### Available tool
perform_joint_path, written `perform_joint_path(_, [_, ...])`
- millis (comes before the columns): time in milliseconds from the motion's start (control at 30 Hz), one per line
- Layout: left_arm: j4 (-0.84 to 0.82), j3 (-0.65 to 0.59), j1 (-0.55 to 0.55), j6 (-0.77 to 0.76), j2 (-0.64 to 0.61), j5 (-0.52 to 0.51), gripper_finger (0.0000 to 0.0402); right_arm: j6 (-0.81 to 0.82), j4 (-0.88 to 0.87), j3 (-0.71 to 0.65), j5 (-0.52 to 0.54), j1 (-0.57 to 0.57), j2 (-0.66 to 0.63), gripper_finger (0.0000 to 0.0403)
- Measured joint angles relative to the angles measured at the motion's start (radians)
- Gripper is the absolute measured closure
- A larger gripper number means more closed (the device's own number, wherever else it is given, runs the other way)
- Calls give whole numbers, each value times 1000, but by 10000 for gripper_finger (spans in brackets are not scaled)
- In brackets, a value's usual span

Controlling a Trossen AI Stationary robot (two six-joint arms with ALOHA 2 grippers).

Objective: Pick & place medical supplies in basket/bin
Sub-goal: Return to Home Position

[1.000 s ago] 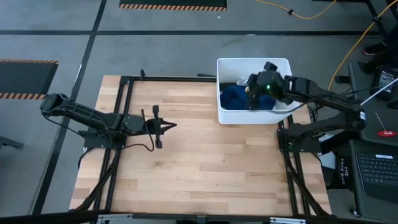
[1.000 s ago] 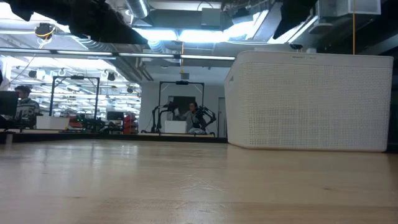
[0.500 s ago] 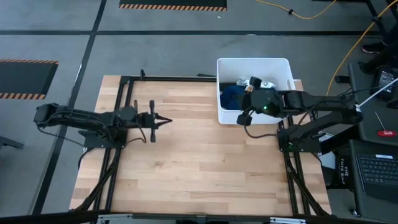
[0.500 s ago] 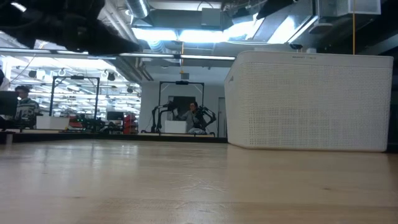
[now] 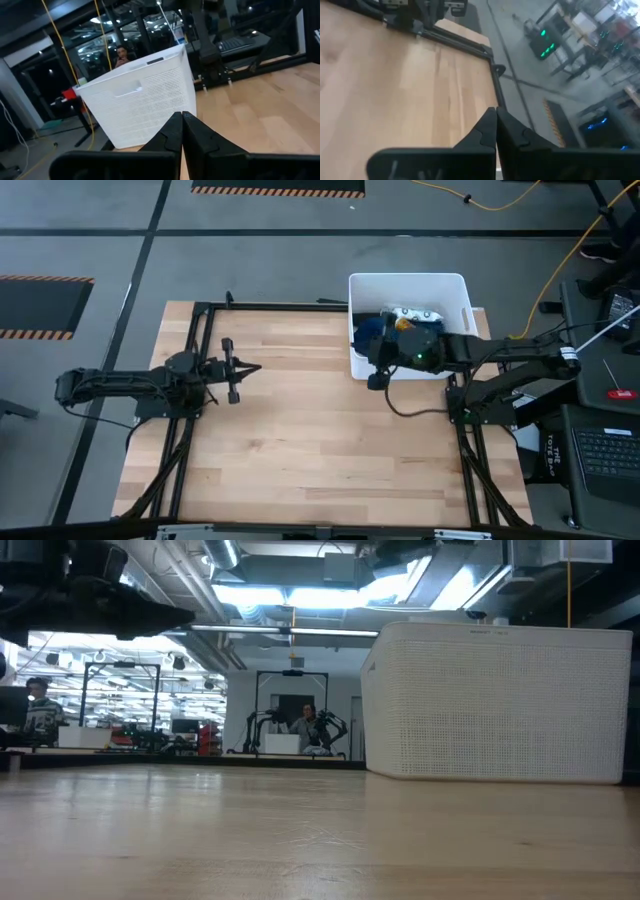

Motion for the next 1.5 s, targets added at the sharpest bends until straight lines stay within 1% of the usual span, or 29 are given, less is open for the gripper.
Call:
perform_joint_path(100, [4, -29, 12, -3, -46, 4, 400, -49, 86, -110, 0, -6, -49, 402])
perform_joint_path(167, [-21, -29, 21, -10, -79, -4, 400, -55, 126, -170, 3, -7, -94, 402])
perform_joint_path(367, [-55, -29, 30, -18, -154, -7, 399, 4, 217, -359, -5, -6, -272, 402])
perform_joint_path(500, [-92, -29, 30, -2, -195, -1, 399, 22, 298, -512, -76, -5, -387, 402])
perform_joint_path(567, [-100, -29, 30, 0, -212, -14, 399, 22, 329, -569, -94, 1, -437, 403])
perform_joint_path(633, [-115, -29, 30, 17, -236, -44, 398, 44, 338, -608, -95, 9, -491, 403])
perform_joint_path(733, [-153, -29, 30, 23, -270, -73, 398, 126, 308, -658, -95, 27, -584, 403])
perform_joint_path(900, [-185, -29, 30, 20, -314, -79, 398, 178, 345, -778, -98, 76, -729, 403])
perform_joint_path(1067, [-190, -29, 30, 18, -330, -79, 398, 160, 411, -894, -96, 125, -835, 403])
perform_joint_path(1200, [-191, -29, 30, 29, -330, -88, 398, 139, 404, -933, -95, 147, -895, 403])
perform_joint_path(1367, [-190, -29, 30, 65, -330, -133, 398, 124, 399, -989, -112, 153, -972, 403])
perform_joint_path(1500, [-181, -29, 30, 69, -330, -135, 398, 102, 411, -1033, -125, 153, -1047, 403])
